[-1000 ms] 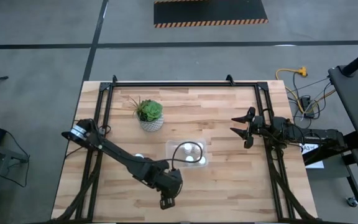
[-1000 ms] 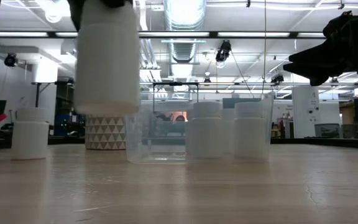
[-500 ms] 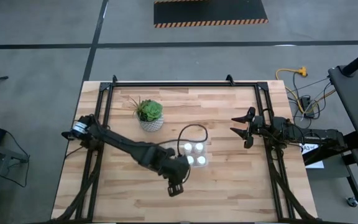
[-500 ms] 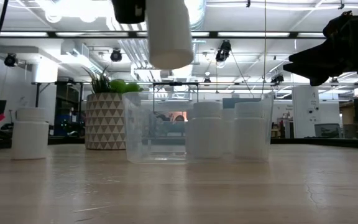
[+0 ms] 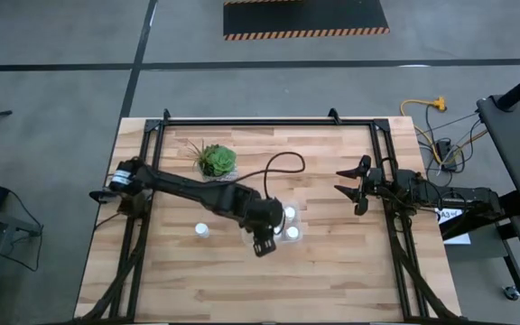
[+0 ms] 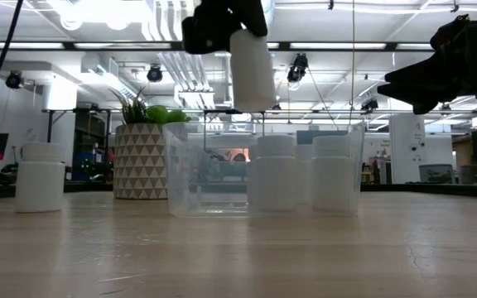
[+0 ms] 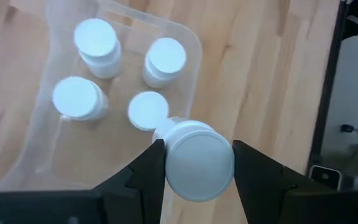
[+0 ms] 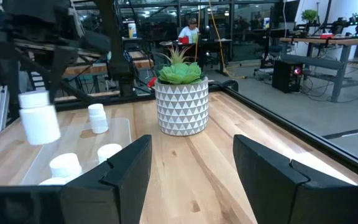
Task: Pick and place pill bottles into a basket
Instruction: Put the white pill bottle into the transparent bin
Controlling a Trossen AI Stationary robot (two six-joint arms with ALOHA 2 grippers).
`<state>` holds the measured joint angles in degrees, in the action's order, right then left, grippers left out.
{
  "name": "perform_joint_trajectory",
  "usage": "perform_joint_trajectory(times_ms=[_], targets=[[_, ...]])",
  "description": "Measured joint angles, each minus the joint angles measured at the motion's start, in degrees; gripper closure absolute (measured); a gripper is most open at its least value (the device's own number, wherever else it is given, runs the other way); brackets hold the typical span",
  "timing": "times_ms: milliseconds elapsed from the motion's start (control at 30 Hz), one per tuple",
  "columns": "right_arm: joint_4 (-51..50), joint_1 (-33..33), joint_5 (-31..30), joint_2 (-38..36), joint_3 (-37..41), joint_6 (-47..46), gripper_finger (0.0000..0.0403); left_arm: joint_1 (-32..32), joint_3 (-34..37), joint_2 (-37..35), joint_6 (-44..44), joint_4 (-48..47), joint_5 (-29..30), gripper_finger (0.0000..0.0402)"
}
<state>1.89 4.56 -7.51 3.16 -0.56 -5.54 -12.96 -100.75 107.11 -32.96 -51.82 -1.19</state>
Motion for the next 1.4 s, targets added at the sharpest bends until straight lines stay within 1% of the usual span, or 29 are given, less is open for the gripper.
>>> perform_joint_trajectory(times_ms=[400, 667, 900, 1033, 1167, 1267, 1400], targets=[[0.0, -0.03, -0.01, 0.0, 0.0, 0.0, 0.0188, 3.27, 0.0, 0.0, 4.95, -6.6, 0.08, 0.0258], [0.0, -0.02, -0.02, 0.0, 0.0, 0.0, 0.0188, 5.2, 1.21, 0.0, 6.95, -7.31, 2.64, 0.0258], [0.0, -0.02, 0.0, 0.0, 0.0, 0.0, 0.0188, 6.54, 5.02, 0.02, 8.37, -4.12, 0.74, 0.0258], [0.0, 0.0, 0.0, 0.0, 0.0, 0.0, 0.0188, 6.61, 6.26, 0.0, 8.89, -3.56, 0.7, 0.0258], [0.0, 0.0, -0.02, 0.0, 0.0, 0.0, 0.0188, 6.72, 8.59, -0.35, 9.41, 0.71, 0.65, 0.0258], [0.0, 0.0, -0.02, 0.0, 0.0, 0.0, 0.0188, 7.08, 9.68, -0.35, 9.51, 0.85, 0.47, 0.0258], [0.0, 0.0, -0.02, 0.0, 0.0, 0.0, 0.0188, 7.81, 12.14, -0.43, 9.74, 3.69, 0.5, 0.0258]])
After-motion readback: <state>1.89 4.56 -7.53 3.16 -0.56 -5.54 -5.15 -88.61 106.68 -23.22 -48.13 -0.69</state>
